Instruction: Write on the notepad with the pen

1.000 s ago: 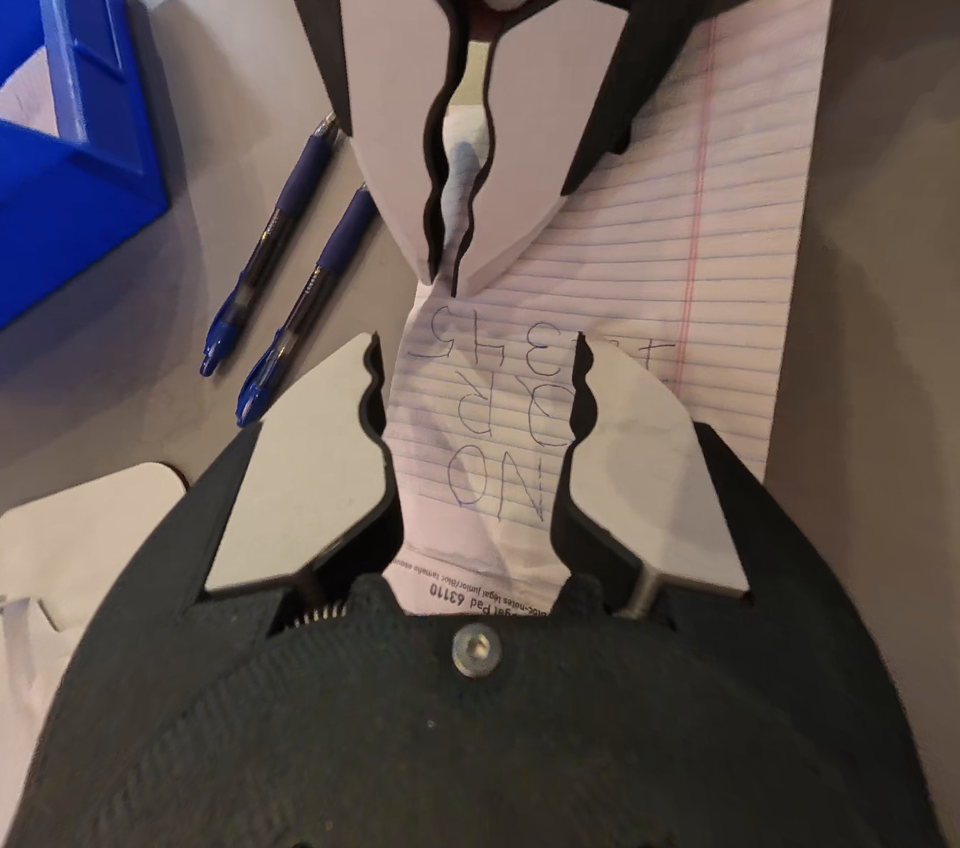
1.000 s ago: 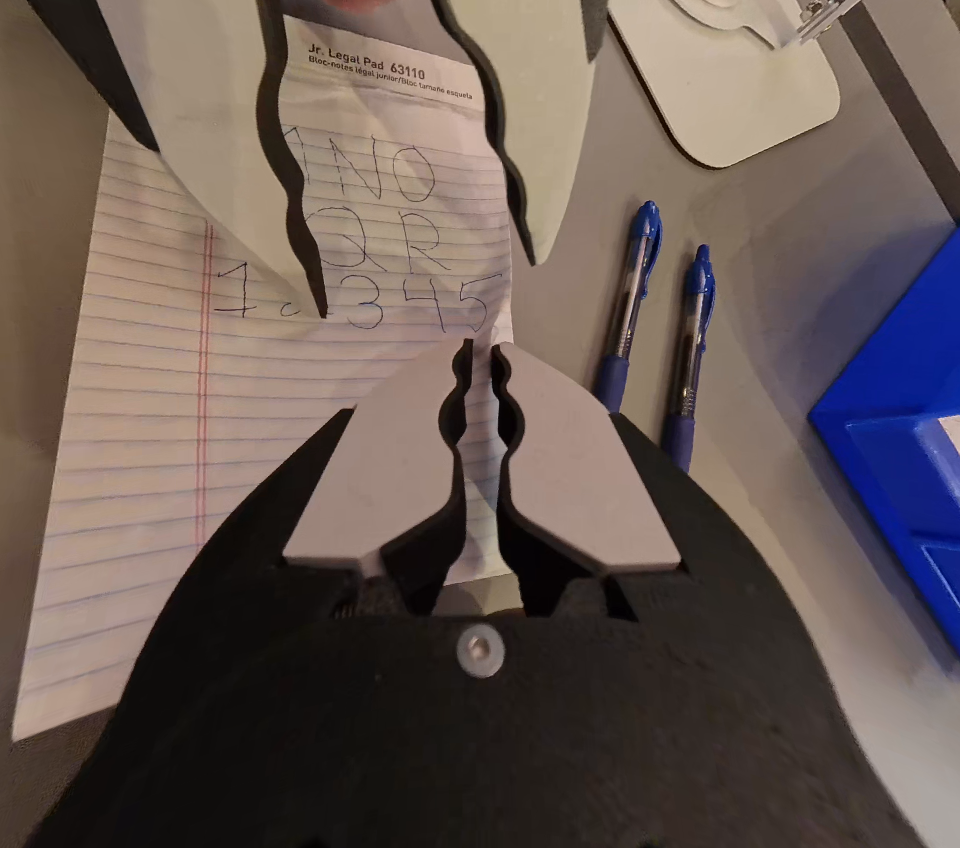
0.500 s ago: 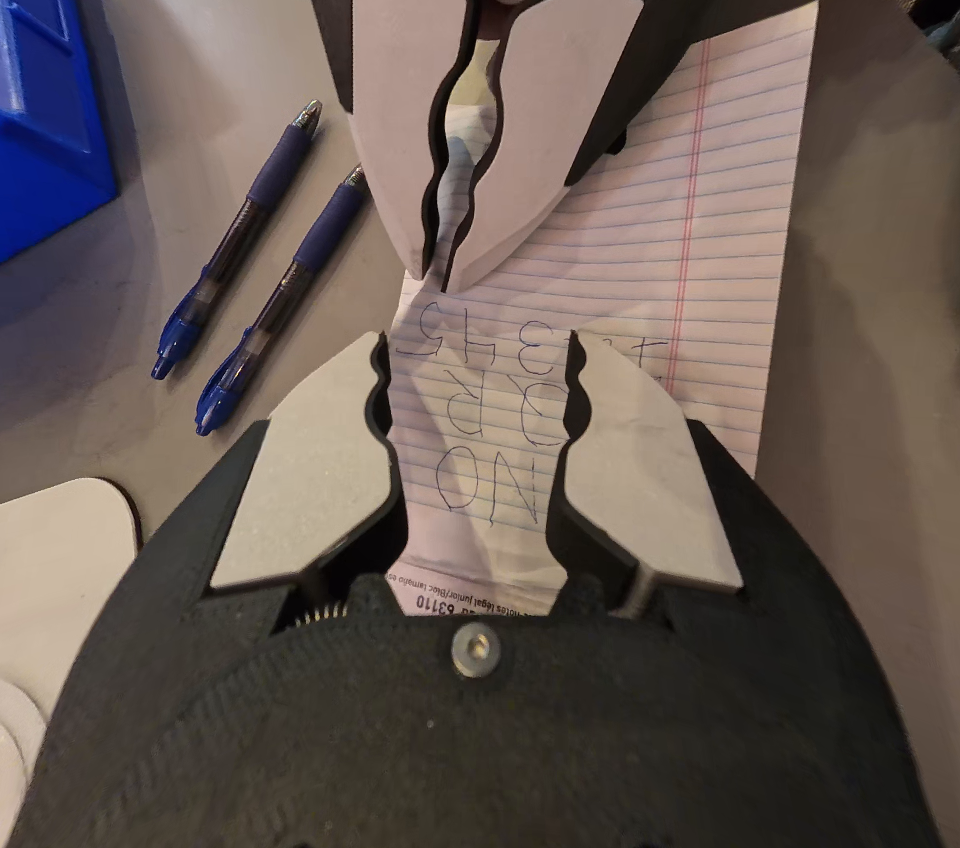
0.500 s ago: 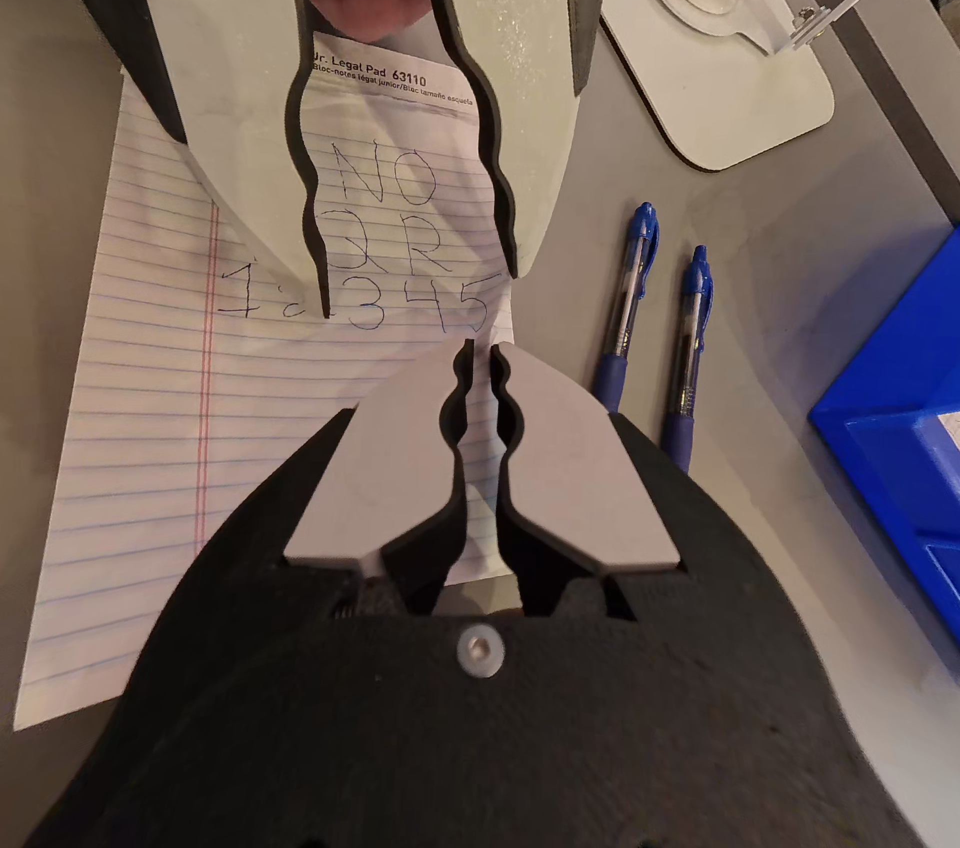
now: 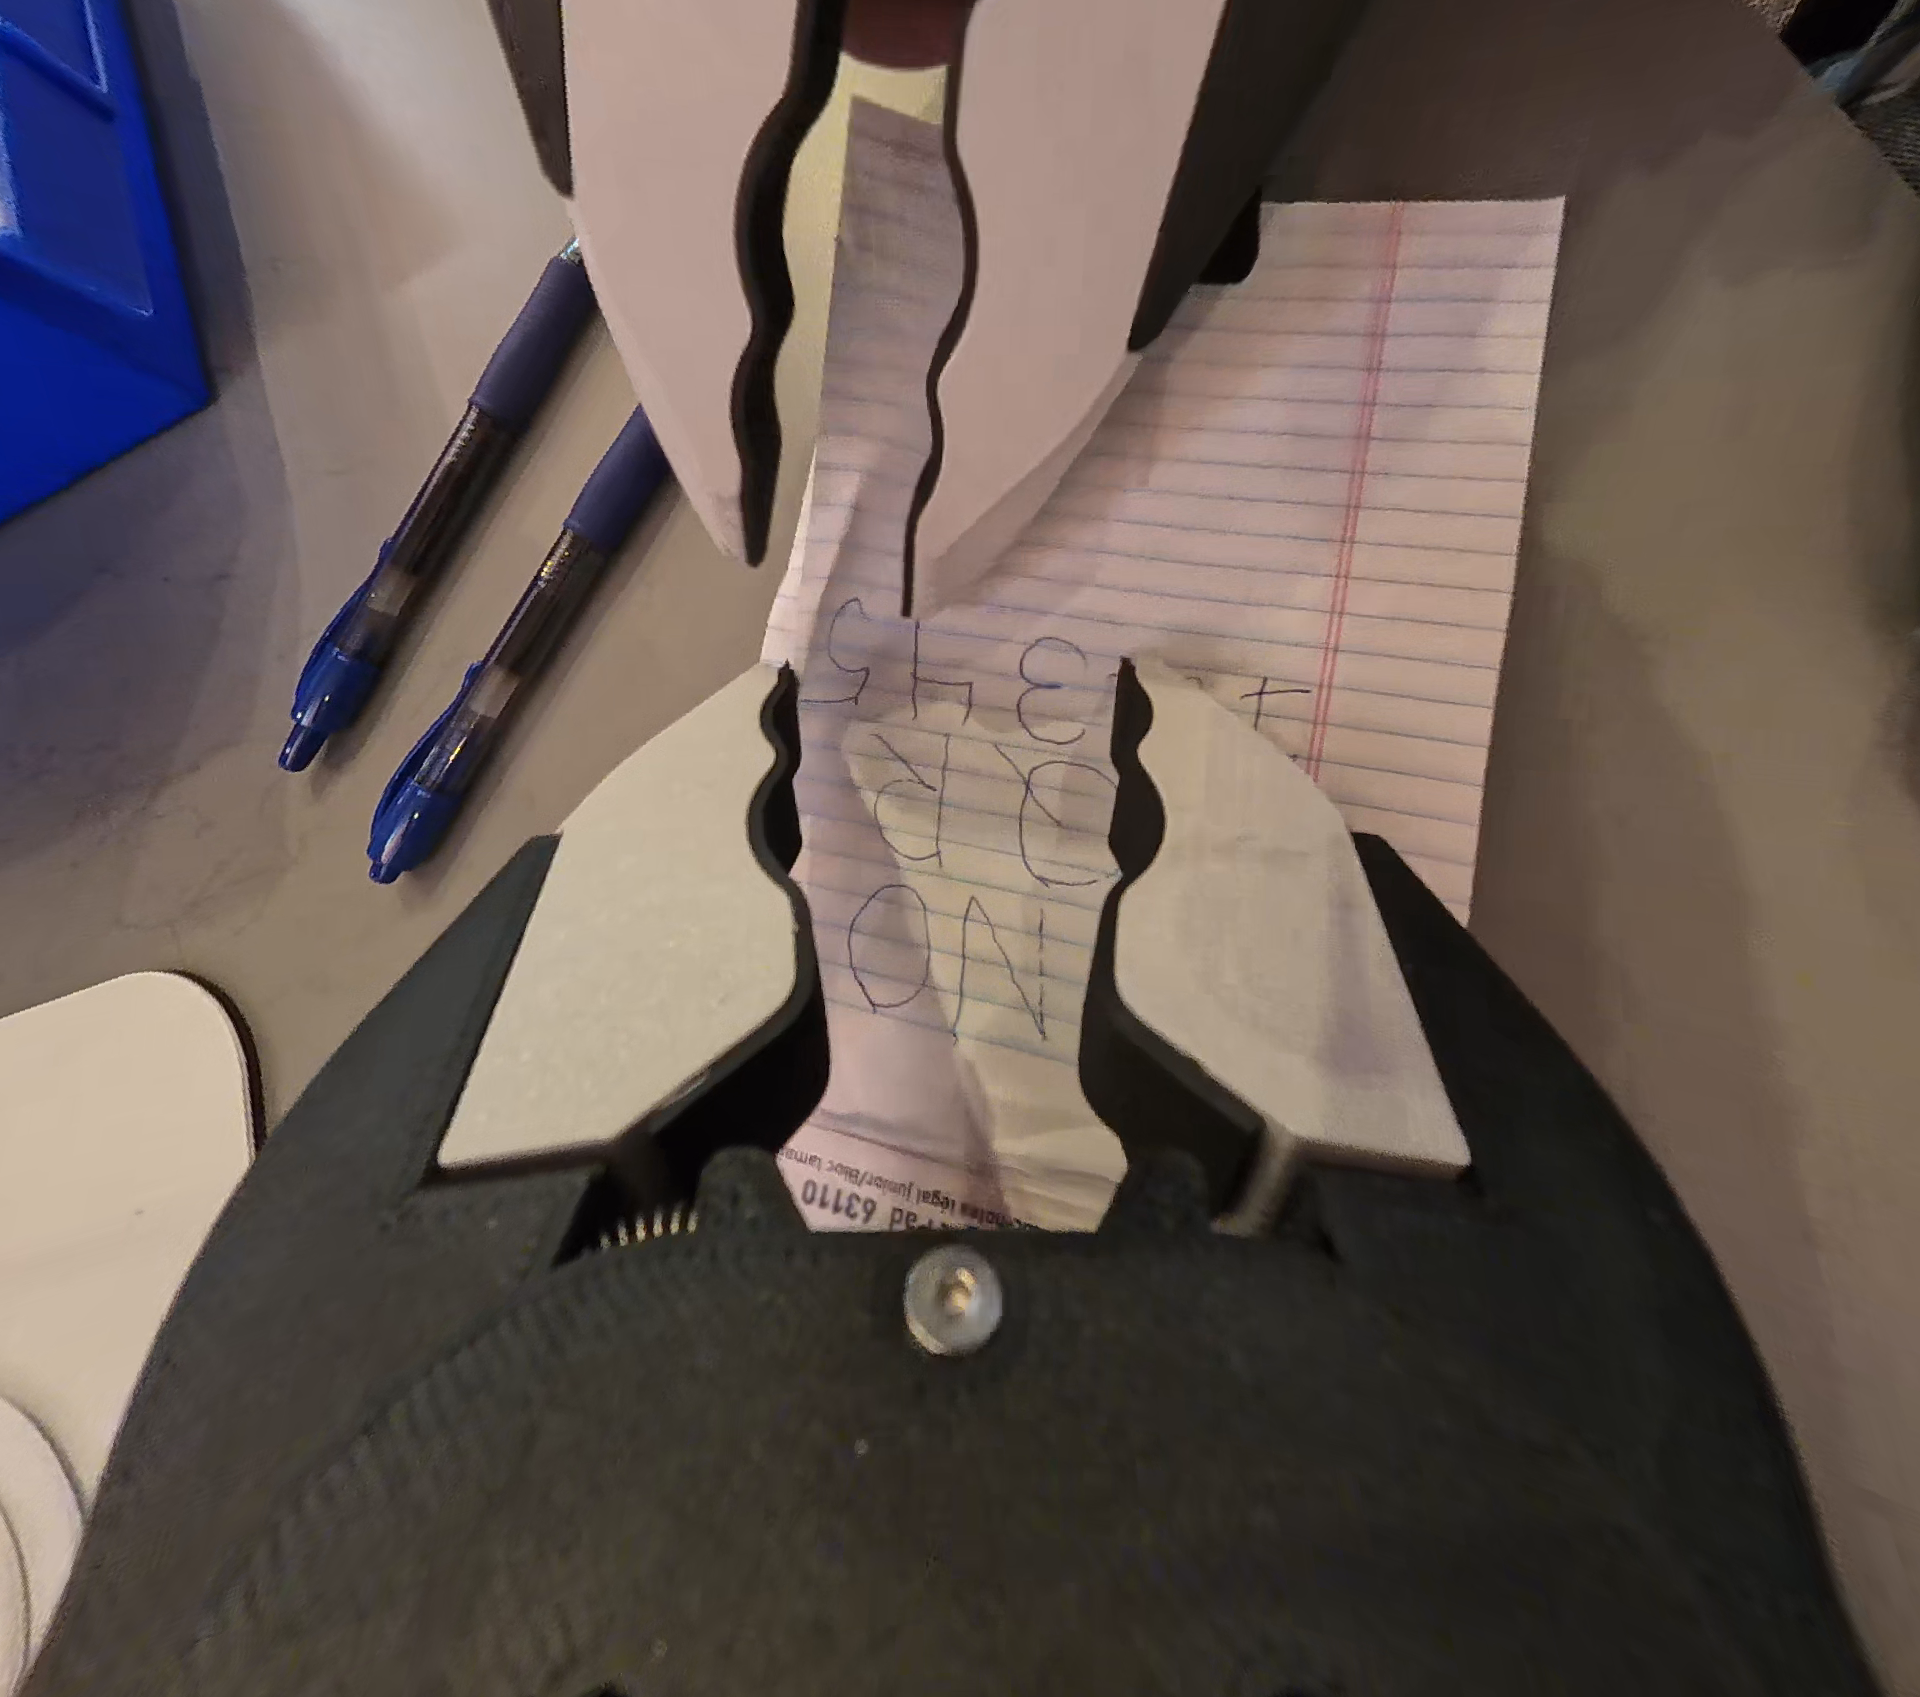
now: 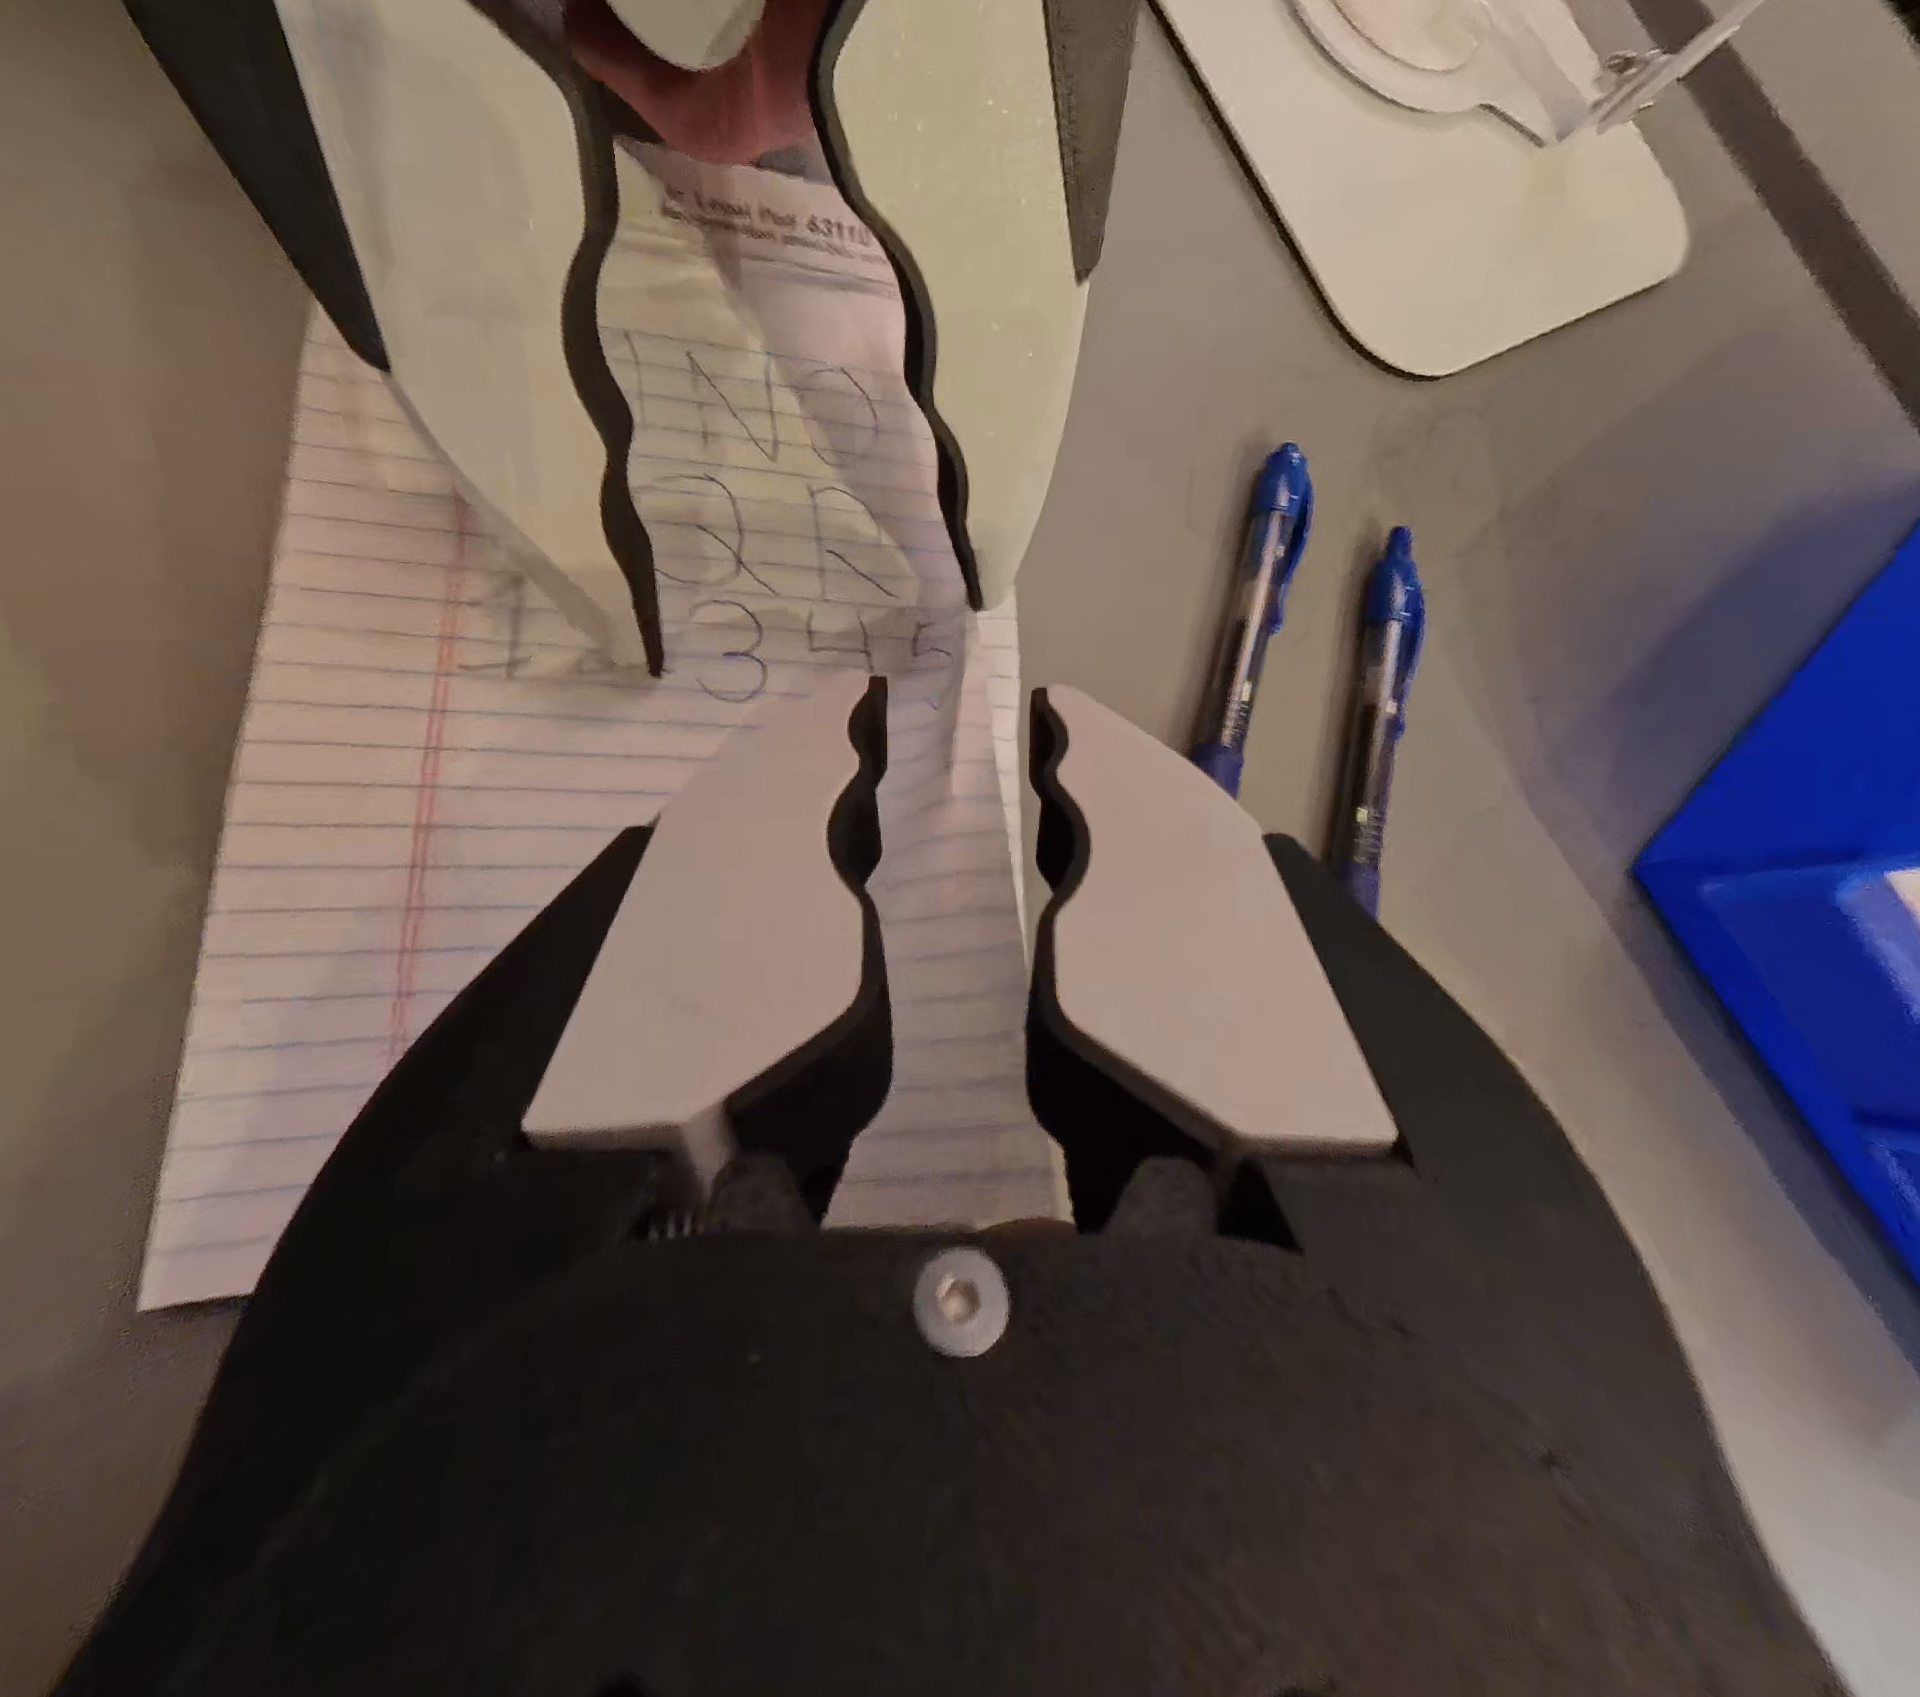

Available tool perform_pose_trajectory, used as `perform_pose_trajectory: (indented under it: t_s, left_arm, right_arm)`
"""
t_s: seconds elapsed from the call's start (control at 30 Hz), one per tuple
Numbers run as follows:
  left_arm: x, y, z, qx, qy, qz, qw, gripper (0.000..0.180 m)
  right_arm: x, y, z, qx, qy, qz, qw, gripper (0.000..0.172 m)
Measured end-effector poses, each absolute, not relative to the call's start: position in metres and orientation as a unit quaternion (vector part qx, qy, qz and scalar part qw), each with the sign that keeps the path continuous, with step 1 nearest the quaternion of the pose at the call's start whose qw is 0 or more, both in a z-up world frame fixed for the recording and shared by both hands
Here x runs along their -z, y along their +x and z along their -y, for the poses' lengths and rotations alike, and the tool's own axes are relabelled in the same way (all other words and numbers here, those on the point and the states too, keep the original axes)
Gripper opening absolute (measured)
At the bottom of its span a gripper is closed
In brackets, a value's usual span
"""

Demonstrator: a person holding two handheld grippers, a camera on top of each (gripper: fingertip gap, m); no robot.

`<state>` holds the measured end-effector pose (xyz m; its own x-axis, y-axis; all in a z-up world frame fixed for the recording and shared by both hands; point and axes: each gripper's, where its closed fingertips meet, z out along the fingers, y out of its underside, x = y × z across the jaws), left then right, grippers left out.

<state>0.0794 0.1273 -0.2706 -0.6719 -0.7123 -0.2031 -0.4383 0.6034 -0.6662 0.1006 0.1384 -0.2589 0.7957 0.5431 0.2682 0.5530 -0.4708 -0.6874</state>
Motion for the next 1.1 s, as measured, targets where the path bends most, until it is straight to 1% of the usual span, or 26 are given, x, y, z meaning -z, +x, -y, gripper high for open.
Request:
perform_pose_trajectory:
  t_s: [0.13,0.3,0.33,0.37,0.4,0.47,0.5,0.57,0.6,0.63,0.73,0.8,0.87,1.03,1.07,1.1]
  left_arm:
    - [0.271,0.079,-0.127,0.293,-0.331,-0.866,0.233,0.056]
    - [0.271,0.078,-0.125,0.297,-0.325,-0.867,0.235,0.053]
    - [0.271,0.078,-0.125,0.297,-0.325,-0.867,0.234,0.053]
    - [0.271,0.078,-0.125,0.297,-0.329,-0.866,0.233,0.054]
    - [0.271,0.078,-0.125,0.298,-0.332,-0.865,0.231,0.054]
    - [0.271,0.078,-0.125,0.297,-0.335,-0.864,0.232,0.055]
    - [0.271,0.079,-0.125,0.295,-0.337,-0.863,0.232,0.055]
    - [0.272,0.078,-0.124,0.297,-0.342,-0.863,0.224,0.053]
    - [0.272,0.078,-0.124,0.298,-0.344,-0.862,0.225,0.054]
    - [0.272,0.078,-0.124,0.298,-0.347,-0.861,0.224,0.053]
    - [0.272,0.078,-0.123,0.297,-0.348,-0.86,0.225,0.052]
    - [0.272,0.077,-0.122,0.296,-0.348,-0.861,0.224,0.05]
    - [0.272,0.078,-0.122,0.295,-0.348,-0.86,0.228,0.051]
    - [0.273,0.078,-0.123,0.299,-0.362,-0.854,0.222,0.053]
    - [0.273,0.079,-0.123,0.299,-0.368,-0.852,0.222,0.054]
    - [0.272,0.081,-0.126,0.292,-0.379,-0.848,0.228,0.062]
  right_arm:
    - [0.265,0.106,-0.135,-0.074,-0.88,0.281,0.376,0.025]
    - [0.264,0.102,-0.125,-0.242,-0.885,0.198,0.346,0.022]
    - [0.263,0.1,-0.123,-0.266,-0.882,0.19,0.339,0.018]
    - [0.262,0.101,-0.122,-0.276,-0.882,0.184,0.334,0.007]
    - [0.26,0.101,-0.122,-0.282,-0.88,0.183,0.335,0.003]
    - [0.259,0.103,-0.122,-0.257,-0.884,0.191,0.34,0.0]
    - [0.262,0.106,-0.122,-0.231,-0.891,0.198,0.335,0.002]
    - [0.266,0.104,-0.12,-0.222,-0.9,0.195,0.322,0.024]
    - [0.267,0.104,-0.118,-0.218,-0.902,0.193,0.318,0.026]
    - [0.268,0.105,-0.116,-0.208,-0.905,0.195,0.317,0.019]
    - [0.262,0.104,-0.111,-0.193,-0.901,0.2,0.332,0.01]
    - [0.262,0.103,-0.109,-0.168,-0.902,0.215,0.335,0.011]
    - [0.263,0.099,-0.105,-0.167,-0.901,0.224,0.331,0.004]
    - [0.269,0.097,-0.101,-0.144,-0.905,0.227,0.33,0.009]
    - [0.269,0.097,-0.101,-0.151,-0.905,0.218,0.332,0.007]
    - [0.268,0.099,-0.101,-0.156,-0.904,0.212,0.337,0.0]
